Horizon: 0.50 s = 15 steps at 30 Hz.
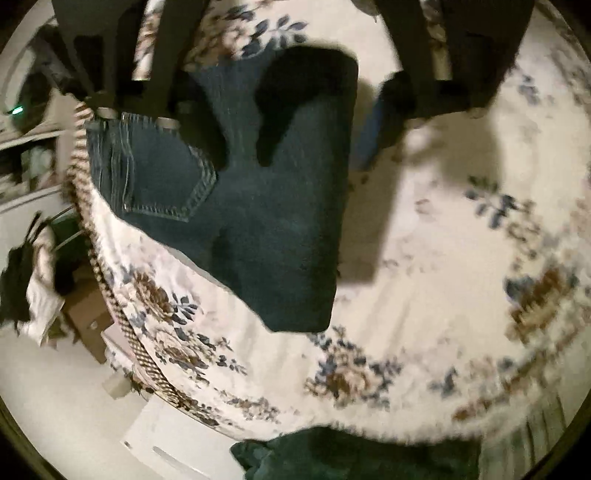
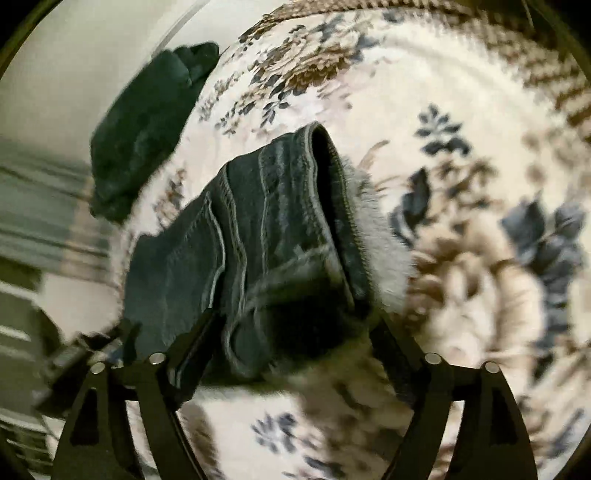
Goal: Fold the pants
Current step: 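Lower the folded jeans onto the bed and open both tools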
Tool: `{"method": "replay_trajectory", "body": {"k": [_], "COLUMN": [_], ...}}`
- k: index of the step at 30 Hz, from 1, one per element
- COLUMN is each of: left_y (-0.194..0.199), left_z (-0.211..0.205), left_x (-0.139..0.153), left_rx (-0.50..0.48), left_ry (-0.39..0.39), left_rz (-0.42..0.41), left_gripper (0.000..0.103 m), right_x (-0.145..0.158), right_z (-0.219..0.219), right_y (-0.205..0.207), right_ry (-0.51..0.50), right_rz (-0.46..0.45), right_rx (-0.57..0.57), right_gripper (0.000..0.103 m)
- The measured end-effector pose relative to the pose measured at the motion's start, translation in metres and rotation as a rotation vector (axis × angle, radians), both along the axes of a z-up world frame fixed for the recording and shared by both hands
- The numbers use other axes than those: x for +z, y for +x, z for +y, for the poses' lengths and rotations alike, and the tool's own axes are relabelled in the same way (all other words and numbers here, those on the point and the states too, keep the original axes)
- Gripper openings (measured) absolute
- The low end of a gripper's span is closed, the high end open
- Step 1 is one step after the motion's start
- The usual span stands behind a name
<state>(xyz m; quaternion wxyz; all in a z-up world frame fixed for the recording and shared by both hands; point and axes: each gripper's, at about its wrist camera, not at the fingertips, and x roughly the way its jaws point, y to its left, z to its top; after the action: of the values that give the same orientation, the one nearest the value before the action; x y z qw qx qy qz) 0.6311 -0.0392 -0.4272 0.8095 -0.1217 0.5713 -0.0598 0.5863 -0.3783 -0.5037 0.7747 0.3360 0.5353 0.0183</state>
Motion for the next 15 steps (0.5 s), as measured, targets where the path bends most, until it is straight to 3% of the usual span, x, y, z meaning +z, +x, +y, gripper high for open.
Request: {"method": "replay_trajectory", "body": {"k": [6,11,15], "left_y": [-0.034,-0.065,-0.096], "left_z": [-0.028,-0.039,-0.044], "left_x": [0.038,0.081,0.128], "left_rx": [-0.057,-0.047,-0.024], "left_ry": [0.180,0.216,0.227], "left_rz": [-0.061,-0.111,-0.160], "left_gripper": [0.091,0.091,0.091], "right_x": [0.071,0.142,0.201], "right_z": [0.019,0.036,0.044], "right_y": [-0.037,-0.069,-0.101], "right_ry": [-0.325,-0.562,-0.626], "right_rz": [-0.023,-0.095,-0.146], "right_rx": [0.059,0.072,0.080], "right_gripper": [0.103,0.103,0.103]}}
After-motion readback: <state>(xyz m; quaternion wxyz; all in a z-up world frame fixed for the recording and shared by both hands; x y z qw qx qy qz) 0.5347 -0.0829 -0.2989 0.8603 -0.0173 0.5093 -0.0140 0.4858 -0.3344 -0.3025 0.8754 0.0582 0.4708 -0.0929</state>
